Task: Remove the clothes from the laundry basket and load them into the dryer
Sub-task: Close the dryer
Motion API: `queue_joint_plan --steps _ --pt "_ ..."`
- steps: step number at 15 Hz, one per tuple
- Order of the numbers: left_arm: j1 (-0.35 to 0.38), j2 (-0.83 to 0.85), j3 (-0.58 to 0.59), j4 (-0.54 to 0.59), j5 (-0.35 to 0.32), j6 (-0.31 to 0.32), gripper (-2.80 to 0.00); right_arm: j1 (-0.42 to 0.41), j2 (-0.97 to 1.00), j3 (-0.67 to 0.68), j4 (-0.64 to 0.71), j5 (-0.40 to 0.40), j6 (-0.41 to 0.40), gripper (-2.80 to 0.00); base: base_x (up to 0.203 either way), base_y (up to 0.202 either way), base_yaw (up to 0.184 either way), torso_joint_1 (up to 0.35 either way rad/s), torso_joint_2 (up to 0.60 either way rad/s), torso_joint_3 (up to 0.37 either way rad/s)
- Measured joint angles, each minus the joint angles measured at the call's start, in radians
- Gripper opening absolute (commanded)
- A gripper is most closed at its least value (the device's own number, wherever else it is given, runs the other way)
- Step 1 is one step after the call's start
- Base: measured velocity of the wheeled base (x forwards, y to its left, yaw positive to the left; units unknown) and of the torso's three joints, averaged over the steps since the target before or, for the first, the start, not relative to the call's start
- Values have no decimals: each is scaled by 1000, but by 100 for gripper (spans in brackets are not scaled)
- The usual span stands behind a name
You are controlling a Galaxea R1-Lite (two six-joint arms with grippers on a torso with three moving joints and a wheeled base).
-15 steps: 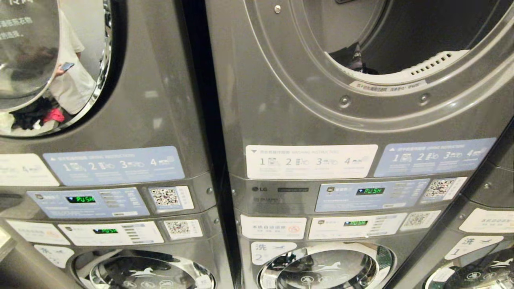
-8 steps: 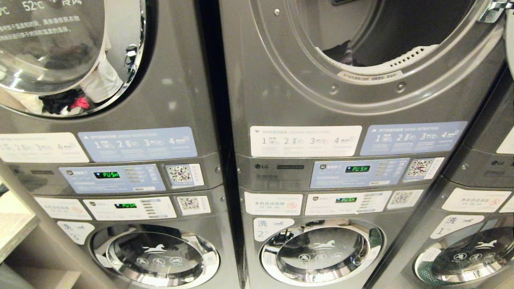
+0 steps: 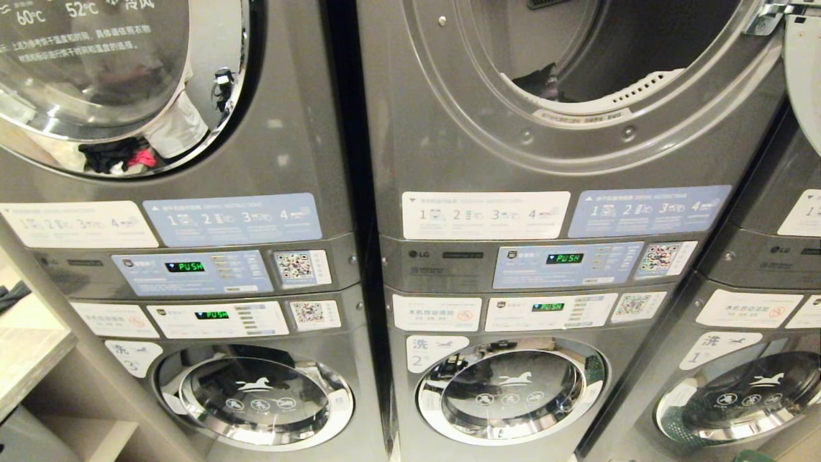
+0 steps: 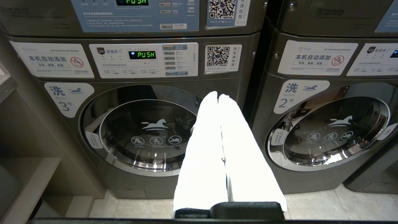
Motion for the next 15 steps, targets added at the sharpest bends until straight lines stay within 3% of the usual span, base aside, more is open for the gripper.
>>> queue_joint_plan --steps 6,15 --pt "-1 0 0 1 1 1 -280 -1 0 0 -1 0 1 -280 1 -29 5 1 1 2" --pt "0 0 0 2 0 0 -280 0 0 1 -2 0 4 -280 0 -192 3 2 5 2"
